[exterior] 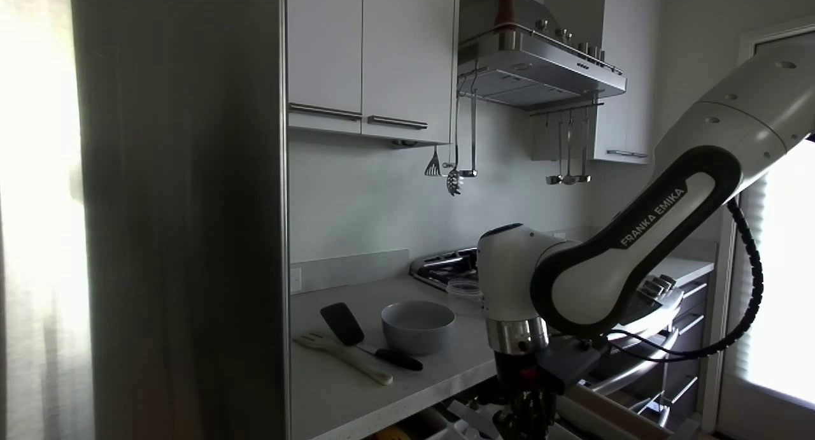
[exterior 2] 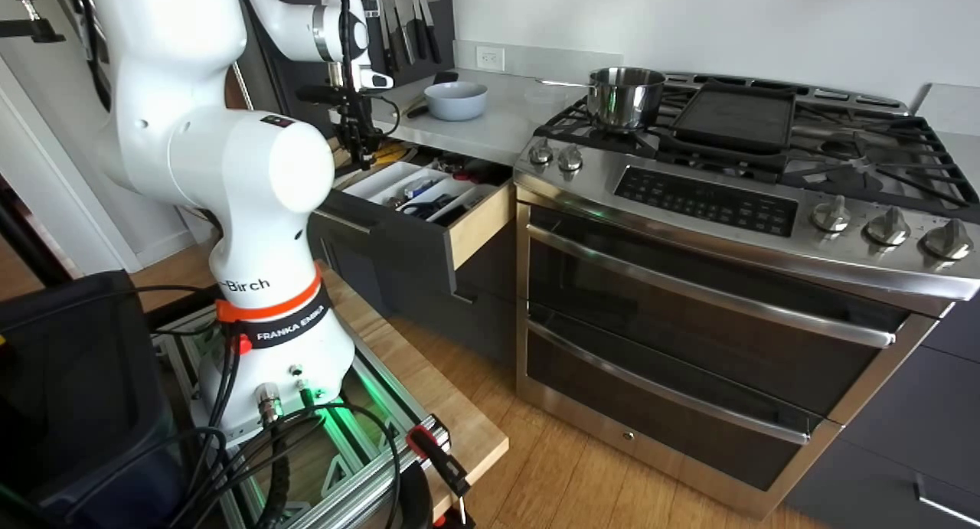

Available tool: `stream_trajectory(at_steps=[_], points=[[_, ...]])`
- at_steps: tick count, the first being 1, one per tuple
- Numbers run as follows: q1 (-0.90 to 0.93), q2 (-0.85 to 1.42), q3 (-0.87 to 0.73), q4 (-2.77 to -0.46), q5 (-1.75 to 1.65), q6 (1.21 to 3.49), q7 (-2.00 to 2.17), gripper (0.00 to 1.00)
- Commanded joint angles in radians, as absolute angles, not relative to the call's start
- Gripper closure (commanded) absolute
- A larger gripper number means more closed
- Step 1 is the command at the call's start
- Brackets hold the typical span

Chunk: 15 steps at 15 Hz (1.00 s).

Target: Move a knife from the drawer to the counter

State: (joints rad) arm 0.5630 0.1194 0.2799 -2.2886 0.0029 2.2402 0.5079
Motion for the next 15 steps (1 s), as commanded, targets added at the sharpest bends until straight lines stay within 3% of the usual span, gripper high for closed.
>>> stream_trajectory(at_steps=[1, 9, 14, 15], points=[[0.500, 0.052, 0.338, -2.311, 0.091, 2.172, 0.337, 0.93], [0.476, -0.050, 0.402, -2.287, 0.168, 2.014, -0.002, 0.93], [0.468, -0.117, 0.402, -2.289, 0.131, 2.135, 0.013, 0.93], [0.470, -0.078, 0.405, -2.269, 0.146, 2.090, 0.015, 0.70]])
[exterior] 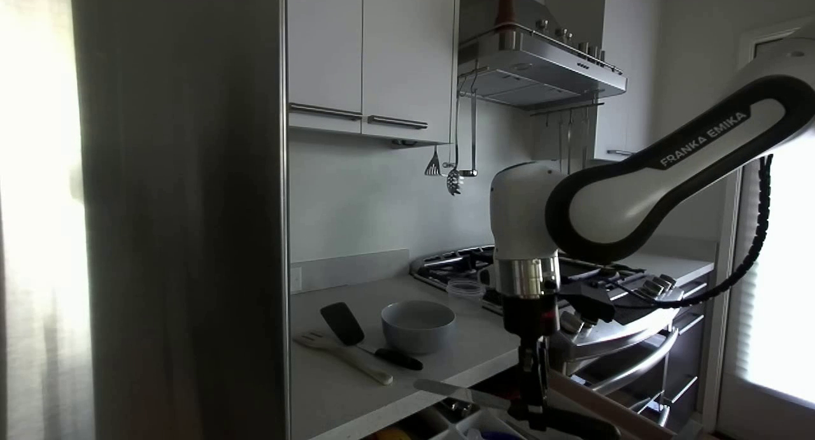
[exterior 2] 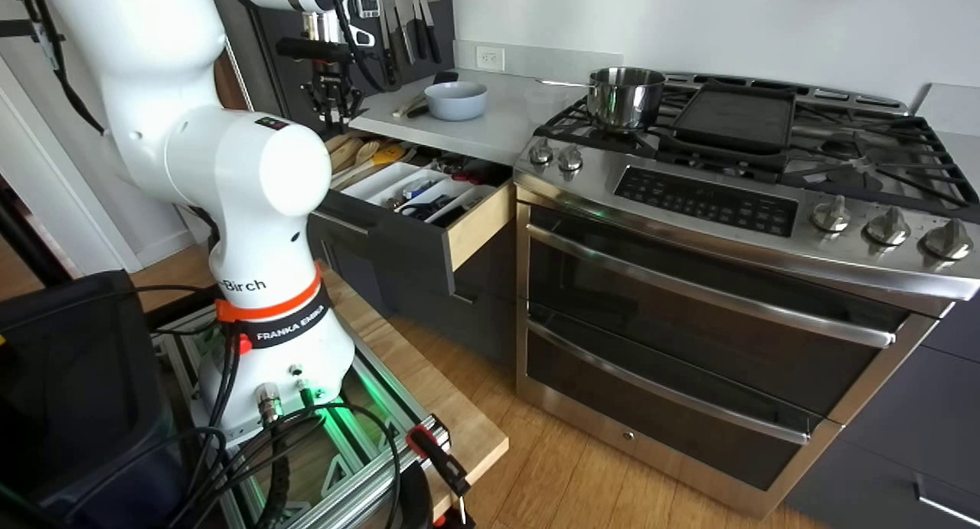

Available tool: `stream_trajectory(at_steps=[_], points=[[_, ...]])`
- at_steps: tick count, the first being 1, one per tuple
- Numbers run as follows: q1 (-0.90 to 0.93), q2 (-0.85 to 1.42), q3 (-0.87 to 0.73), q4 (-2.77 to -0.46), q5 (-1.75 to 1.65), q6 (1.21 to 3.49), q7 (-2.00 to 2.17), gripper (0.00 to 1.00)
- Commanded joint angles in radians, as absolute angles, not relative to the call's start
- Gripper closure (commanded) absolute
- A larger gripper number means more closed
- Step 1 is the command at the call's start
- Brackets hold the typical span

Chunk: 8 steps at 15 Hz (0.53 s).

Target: Move a knife from the drawer to the counter

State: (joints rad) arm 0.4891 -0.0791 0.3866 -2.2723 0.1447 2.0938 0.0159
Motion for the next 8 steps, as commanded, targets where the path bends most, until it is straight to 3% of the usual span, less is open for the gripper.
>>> stream_trajectory(at_steps=[1, 6, 7, 8], points=[[0.468, -0.089, 0.405, -2.269, 0.145, 2.107, 0.015, 0.70], [0.465, -0.101, 0.404, -2.269, 0.144, 2.116, 0.015, 0.70], [0.461, -0.097, 0.401, -2.266, 0.145, 2.127, 0.022, 0.93], [0.450, -0.099, 0.394, -2.258, 0.140, 2.140, 0.042, 0.93]])
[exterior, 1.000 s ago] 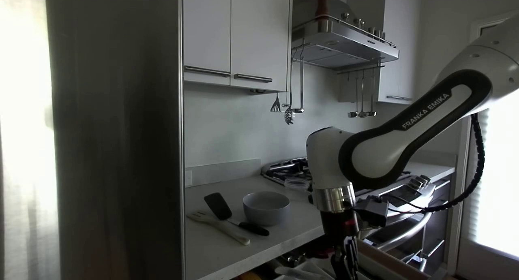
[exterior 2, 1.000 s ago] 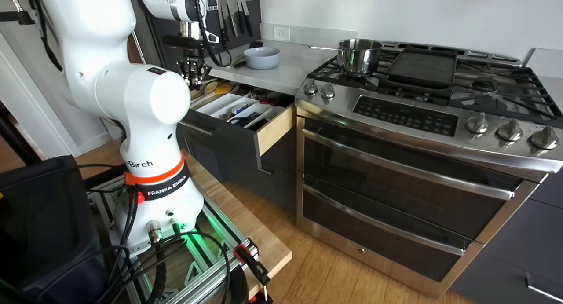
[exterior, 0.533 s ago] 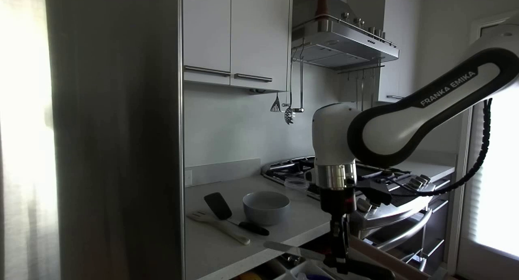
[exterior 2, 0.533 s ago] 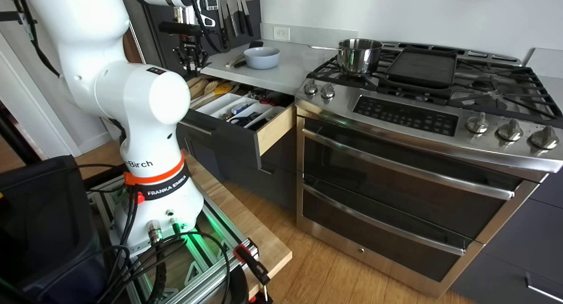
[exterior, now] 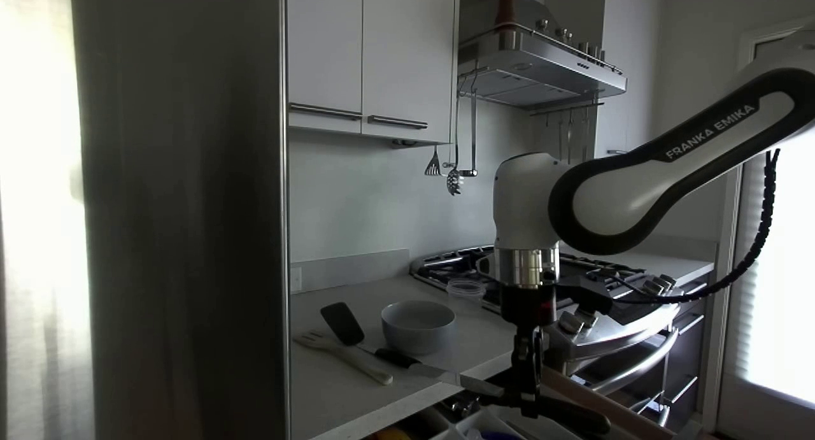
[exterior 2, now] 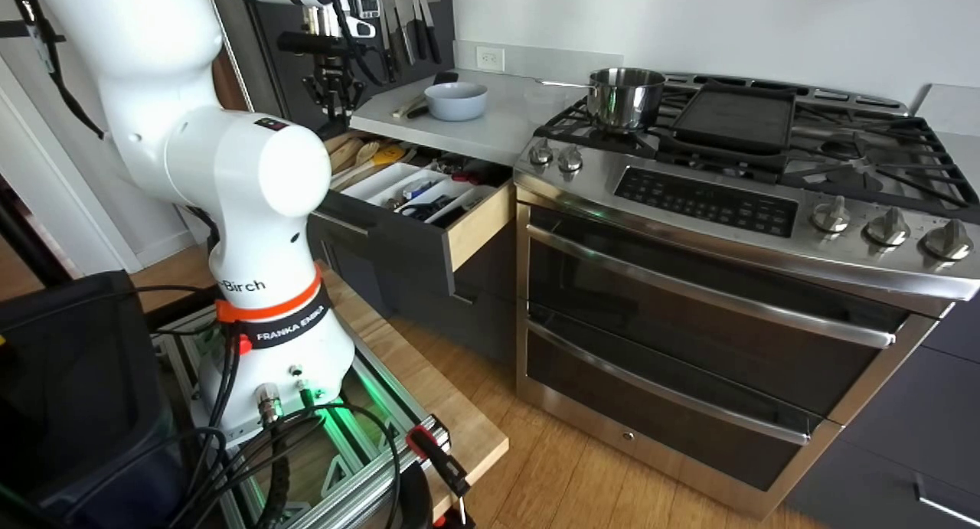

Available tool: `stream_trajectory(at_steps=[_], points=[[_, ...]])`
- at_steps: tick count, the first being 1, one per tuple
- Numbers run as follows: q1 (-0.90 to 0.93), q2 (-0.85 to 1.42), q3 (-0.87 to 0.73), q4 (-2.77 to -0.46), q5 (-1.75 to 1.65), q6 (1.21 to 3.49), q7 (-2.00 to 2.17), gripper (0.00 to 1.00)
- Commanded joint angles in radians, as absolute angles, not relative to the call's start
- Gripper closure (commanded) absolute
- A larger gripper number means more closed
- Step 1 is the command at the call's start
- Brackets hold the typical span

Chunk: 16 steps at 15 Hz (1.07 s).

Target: Move a knife from the drawer to the counter

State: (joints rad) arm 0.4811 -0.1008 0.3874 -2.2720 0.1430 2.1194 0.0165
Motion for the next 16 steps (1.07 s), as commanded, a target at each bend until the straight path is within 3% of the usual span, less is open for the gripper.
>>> stream_trajectory(at_steps=[1, 16], points=[[0.436, -0.103, 0.385, -2.247, 0.135, 2.144, 0.065, 0.93], [0.189, -0.059, 0.219, -2.091, -0.135, 2.118, 0.221, 0.93]])
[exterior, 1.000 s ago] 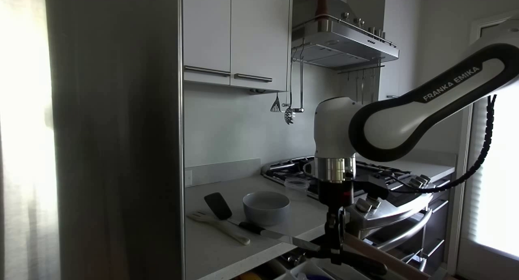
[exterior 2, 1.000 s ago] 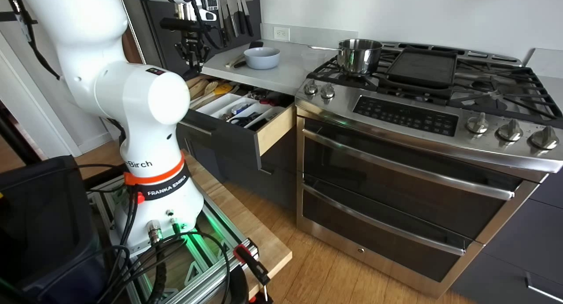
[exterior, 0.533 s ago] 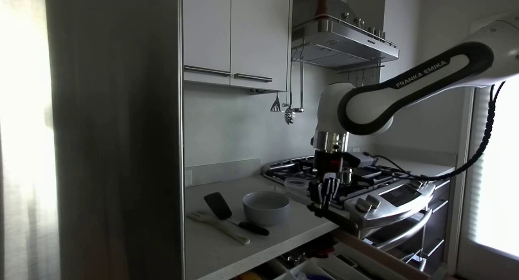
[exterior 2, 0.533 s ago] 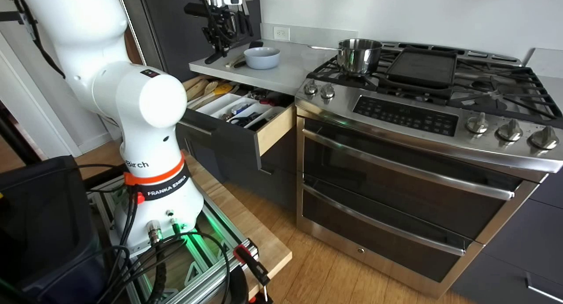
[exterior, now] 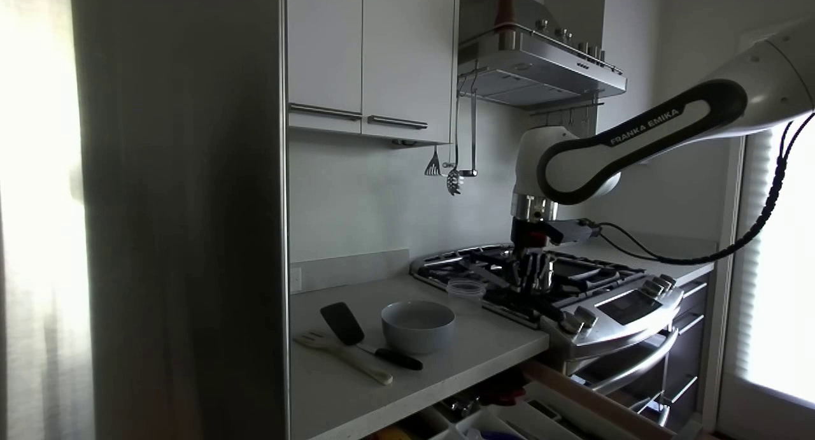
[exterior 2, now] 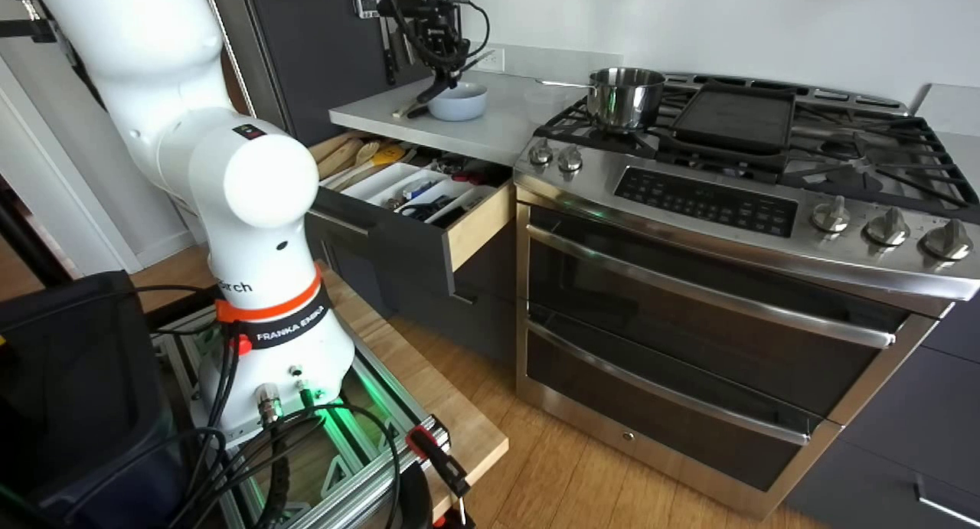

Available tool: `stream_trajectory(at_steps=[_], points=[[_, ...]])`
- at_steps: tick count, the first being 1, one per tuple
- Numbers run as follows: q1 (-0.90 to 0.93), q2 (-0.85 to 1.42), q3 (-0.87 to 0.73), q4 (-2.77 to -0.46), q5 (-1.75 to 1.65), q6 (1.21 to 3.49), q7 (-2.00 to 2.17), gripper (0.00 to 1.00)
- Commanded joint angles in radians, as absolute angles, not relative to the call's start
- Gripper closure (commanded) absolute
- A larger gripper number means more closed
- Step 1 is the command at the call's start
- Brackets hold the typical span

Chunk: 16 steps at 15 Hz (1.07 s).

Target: Move a knife from the drawer to the counter

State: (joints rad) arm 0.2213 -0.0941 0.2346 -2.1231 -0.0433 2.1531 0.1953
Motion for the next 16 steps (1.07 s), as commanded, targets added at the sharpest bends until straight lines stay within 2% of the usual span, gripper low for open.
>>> stream_trajectory(at_steps=[1, 2, 3, 10, 11, 16], points=[[0.179, -0.041, 0.210, -2.079, -0.163, 2.117, 0.218, 0.93], [0.170, -0.024, 0.201, -2.073, -0.185, 2.137, 0.215, 0.93], [0.185, -0.066, 0.207, -2.108, -0.135, 2.148, 0.196, 0.70], [0.174, -0.026, 0.195, -2.078, -0.163, 2.148, 0.196, 0.70], [0.174, -0.026, 0.195, -2.077, -0.163, 2.148, 0.196, 0.93], [0.176, 0.071, 0.193, -2.006, -0.177, 2.144, 0.165, 0.93]])
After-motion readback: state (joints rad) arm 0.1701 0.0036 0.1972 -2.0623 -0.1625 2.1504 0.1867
